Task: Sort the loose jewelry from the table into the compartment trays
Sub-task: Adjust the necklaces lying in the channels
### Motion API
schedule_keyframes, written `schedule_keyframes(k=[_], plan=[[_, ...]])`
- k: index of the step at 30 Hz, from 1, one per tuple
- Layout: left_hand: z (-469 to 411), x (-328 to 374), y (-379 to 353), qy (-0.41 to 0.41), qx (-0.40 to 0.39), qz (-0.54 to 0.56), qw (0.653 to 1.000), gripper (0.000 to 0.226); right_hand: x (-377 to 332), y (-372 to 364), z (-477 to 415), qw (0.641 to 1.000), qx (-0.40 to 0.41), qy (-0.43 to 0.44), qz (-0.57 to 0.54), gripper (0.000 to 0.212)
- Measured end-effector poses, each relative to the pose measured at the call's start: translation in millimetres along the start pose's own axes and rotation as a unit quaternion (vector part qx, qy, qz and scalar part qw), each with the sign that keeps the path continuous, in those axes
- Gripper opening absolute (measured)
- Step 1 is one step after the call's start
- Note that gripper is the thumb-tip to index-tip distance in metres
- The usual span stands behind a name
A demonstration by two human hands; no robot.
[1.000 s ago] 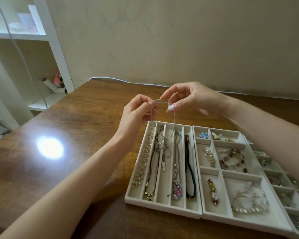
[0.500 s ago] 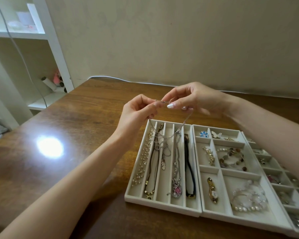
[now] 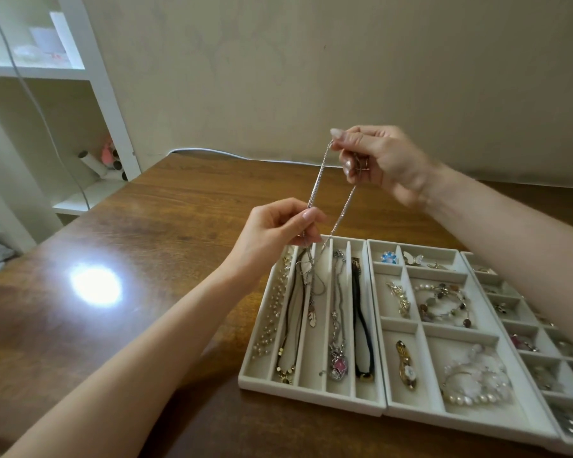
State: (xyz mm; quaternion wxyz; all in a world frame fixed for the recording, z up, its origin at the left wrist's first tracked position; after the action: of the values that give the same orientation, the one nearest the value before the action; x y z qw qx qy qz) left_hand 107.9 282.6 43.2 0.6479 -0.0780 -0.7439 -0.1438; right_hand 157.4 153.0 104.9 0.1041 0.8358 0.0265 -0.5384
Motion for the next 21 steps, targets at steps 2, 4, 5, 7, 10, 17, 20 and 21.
schedule_keyframes(k=[2,4,5,7,10,17,20,21], plan=[[-1,-1,1,0.000,0.003,-0.010,1.000,0.017,1,8,-4,1.000,0.029,0.000,-0.005,0.018],[-1,-2,1,0.001,0.003,-0.013,1.000,0.018,0,13,-6,0.999,0.044,0.004,-0.010,0.018],[-2,-3,1,0.002,0.001,-0.013,1.000,0.018,-2,15,-7,0.999,0.049,0.007,-0.013,0.018],[-3,-5,-1,0.007,-0.004,-0.009,1.000,0.018,-8,18,-9,0.998,0.057,0.016,-0.020,0.018],[-4,-11,-5,0.019,-0.011,-0.008,1.000,0.017,-21,23,-12,0.996,0.075,0.029,-0.035,0.019],[-7,-19,-3,0.030,-0.003,-0.009,1.000,0.017,-52,24,-17,0.995,0.079,0.055,-0.024,0.019],[-8,-22,-3,0.030,0.003,-0.022,0.999,0.015,-64,23,-17,0.995,0.080,0.065,-0.016,0.019],[-8,-23,-3,0.030,0.006,-0.031,0.999,0.014,-67,23,-17,0.994,0.081,0.068,-0.016,0.019]])
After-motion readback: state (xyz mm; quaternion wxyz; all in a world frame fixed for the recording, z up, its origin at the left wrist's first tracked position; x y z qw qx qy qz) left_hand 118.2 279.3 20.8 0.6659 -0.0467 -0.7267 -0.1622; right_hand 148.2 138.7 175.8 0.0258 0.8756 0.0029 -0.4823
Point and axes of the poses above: each hand's wrist, its own z-axis away from the middle knuckle, its own y-axis out of the back of the hand, x = y × z, the point moved 10 cm from there along -z, towards the middle knuckle, and after that the axes turned 12 degrees about y, right-handed, at the moved point
